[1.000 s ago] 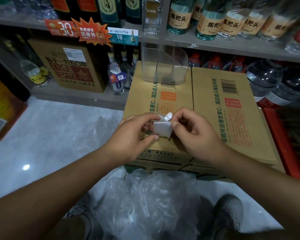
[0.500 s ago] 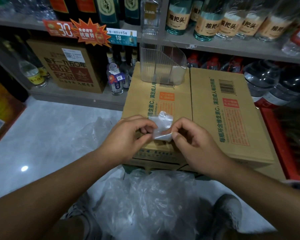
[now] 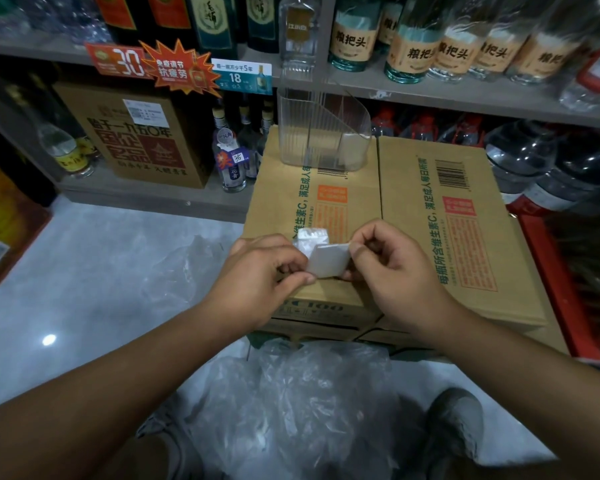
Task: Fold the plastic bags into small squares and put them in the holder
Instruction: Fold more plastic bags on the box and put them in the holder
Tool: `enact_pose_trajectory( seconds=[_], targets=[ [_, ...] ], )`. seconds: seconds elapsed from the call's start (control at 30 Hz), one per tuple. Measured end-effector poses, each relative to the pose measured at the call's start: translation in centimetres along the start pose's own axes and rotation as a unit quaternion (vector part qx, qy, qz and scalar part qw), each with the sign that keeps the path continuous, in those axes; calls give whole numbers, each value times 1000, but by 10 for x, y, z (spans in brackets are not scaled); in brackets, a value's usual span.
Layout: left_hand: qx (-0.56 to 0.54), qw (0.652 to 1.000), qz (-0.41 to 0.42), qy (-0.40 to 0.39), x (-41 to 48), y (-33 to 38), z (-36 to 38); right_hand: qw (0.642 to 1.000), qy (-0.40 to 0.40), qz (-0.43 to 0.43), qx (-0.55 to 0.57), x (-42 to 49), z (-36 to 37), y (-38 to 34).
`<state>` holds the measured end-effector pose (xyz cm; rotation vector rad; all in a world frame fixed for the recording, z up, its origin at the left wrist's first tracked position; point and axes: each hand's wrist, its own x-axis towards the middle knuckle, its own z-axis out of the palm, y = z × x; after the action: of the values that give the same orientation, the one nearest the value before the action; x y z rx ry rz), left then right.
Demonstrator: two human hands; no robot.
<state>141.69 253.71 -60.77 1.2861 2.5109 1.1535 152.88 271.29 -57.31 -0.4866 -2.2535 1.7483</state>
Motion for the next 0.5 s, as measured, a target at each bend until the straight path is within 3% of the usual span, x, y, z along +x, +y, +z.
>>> enact_pose_trajectory(
  seconds=[0.13, 0.27, 0.5],
  targets=[
    [-7, 1000, -23, 1, -3, 4, 3, 997, 26, 63, -29, 19, 3, -1],
    [-30, 999, -24, -3, -4, 1, 2, 979, 15, 1, -204, 41, 8, -1],
    [-41, 999, -27, 10, -5, 1, -4, 942, 2, -27, -335, 62, 21, 3]
  ],
)
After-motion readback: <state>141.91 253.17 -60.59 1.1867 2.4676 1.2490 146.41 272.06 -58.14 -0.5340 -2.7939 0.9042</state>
